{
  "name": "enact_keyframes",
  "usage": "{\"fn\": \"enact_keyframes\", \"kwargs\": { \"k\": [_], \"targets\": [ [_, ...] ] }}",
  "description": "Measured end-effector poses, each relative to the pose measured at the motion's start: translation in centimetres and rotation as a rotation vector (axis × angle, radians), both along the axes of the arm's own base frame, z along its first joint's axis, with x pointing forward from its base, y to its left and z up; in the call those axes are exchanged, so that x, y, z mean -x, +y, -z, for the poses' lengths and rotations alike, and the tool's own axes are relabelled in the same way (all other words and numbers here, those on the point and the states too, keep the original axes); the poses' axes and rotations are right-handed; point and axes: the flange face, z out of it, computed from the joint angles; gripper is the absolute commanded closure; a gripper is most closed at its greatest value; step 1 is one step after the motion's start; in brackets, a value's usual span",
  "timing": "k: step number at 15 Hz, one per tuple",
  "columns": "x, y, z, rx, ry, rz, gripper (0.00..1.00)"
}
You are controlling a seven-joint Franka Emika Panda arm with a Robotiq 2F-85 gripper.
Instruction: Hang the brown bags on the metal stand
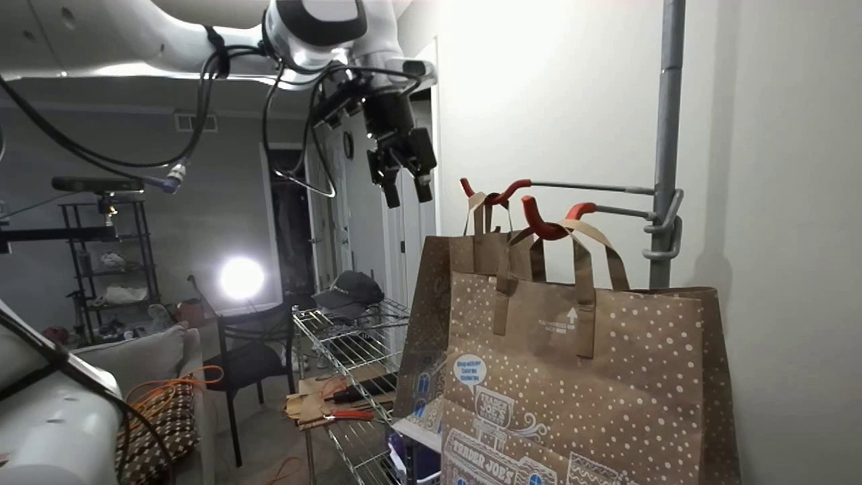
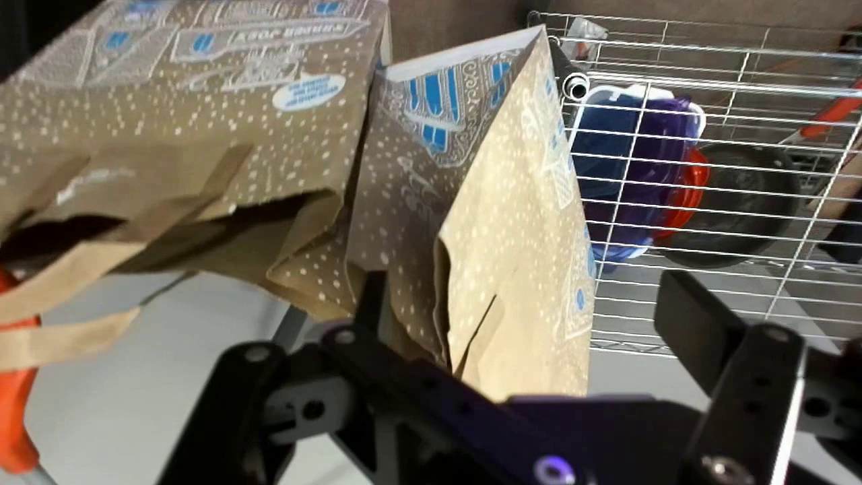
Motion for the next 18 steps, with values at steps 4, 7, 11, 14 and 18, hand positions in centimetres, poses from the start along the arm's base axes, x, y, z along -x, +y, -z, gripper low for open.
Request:
{"fn": "enact_keyframes", "kwargs": {
  "k": [4, 7, 11, 14, 18],
  "targets": [
    [4.5, 0.6, 2.4, -0.021, -0.064, 0.193, 0.0],
    [7.1, 0.4, 4.2, -0.017, -0.13, 0.323, 0.0],
    [8.8, -0.7, 6.0, 0.049, -0.246, 0.465, 0.0],
    [8.7, -1.7, 6.8, 0.136, -0.339, 0.542, 0.0],
    [8.3, -1.7, 6.1, 0.263, -0.469, 0.621, 0.0]
  ]
}}
